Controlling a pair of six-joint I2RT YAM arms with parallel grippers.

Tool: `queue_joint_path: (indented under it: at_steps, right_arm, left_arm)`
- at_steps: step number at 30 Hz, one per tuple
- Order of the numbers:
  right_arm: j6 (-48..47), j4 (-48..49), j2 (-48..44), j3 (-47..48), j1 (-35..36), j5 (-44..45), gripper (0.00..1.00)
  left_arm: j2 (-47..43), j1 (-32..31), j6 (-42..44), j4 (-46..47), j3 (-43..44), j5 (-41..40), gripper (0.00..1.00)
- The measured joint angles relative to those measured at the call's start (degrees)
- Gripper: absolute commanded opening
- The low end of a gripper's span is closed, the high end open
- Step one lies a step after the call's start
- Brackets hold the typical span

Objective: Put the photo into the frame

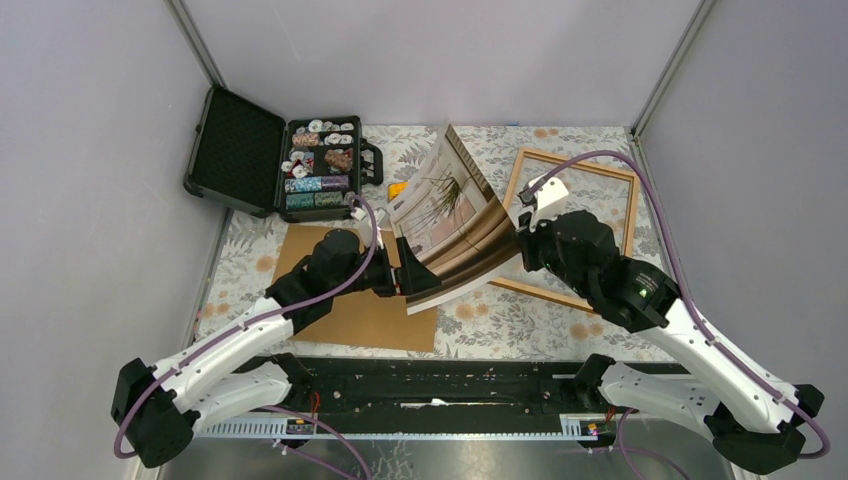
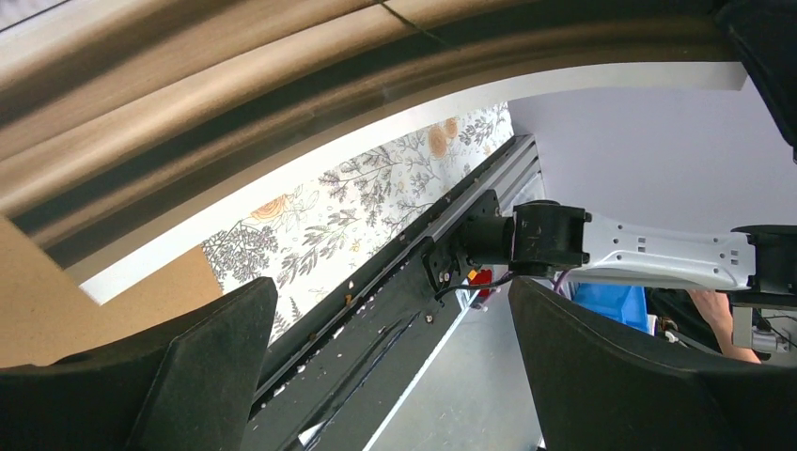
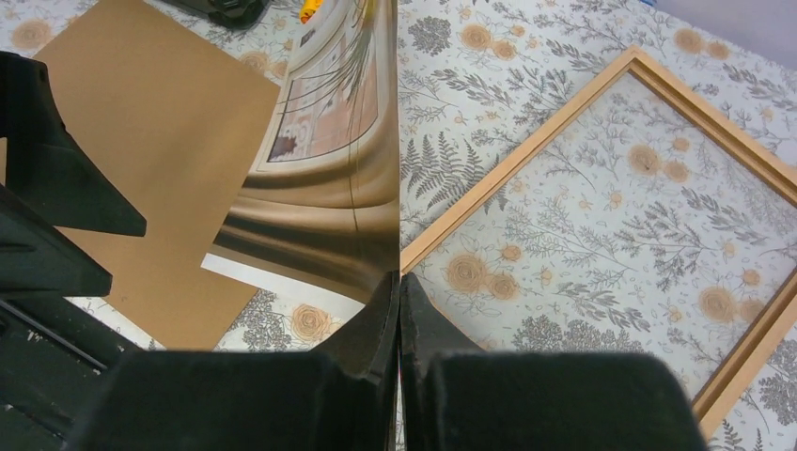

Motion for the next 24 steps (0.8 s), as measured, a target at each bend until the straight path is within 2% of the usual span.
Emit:
queue_joint_path:
  at_steps: [10,24]
  right_arm:
    - [-5.2,1.79,-1.01,-0.28,-0.04,-1.95,0.0]
    - [-18.82,2.93,-0.72,2.27,-0.07,-0.98,0.0]
  left_arm:
    - [-1.4,0.0,-0.42,-8.5,4.2,-1.51,0.99]
    - [-4.24,1.14,0.59,-16.06,11.5,-6.19,0.99]
